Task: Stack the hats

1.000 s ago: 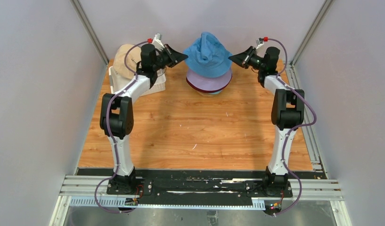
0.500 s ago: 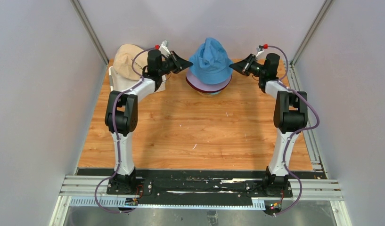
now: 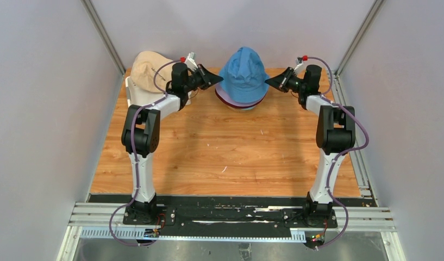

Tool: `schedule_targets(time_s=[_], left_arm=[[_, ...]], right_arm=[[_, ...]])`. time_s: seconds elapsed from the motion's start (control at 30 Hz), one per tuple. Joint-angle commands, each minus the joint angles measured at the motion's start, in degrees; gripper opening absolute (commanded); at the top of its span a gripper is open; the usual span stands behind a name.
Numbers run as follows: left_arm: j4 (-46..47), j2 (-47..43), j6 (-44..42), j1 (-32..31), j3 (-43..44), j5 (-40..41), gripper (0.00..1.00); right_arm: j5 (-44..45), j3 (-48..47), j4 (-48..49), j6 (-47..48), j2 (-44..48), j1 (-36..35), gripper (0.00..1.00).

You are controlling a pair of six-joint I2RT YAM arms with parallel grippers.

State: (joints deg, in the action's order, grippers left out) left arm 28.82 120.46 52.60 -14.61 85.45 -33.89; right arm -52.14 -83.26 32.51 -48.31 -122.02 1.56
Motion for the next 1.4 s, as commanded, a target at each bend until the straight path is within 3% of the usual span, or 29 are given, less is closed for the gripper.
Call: schedule_targets(time_s=[0.0,0.2,0.67,1.37], left_arm=[[-0.96,0.80,-2.04,-0.23,-2.68,0.65,0.02],[-1.22,0.70,-2.62,0.57,-5.04,2.40,0.01],[-13.23,0.49,-8.72,2.77,-3.56,9.87,0.01],[-25.87,5.44,-14.87,3.81,4.12,15.37,0.00]], right_arm=[[2.19,0.88,-6.05,5.14,1.38,0.90,0.01],[3.94,0.69,-9.43,7.81,1.14,0.98,0.01],[6.52,-1.00,-13.18,10.34,0.92,0.96,0.01],[7.57,-2.65,-15.82,11.93,0.31,0.99,0.01]])
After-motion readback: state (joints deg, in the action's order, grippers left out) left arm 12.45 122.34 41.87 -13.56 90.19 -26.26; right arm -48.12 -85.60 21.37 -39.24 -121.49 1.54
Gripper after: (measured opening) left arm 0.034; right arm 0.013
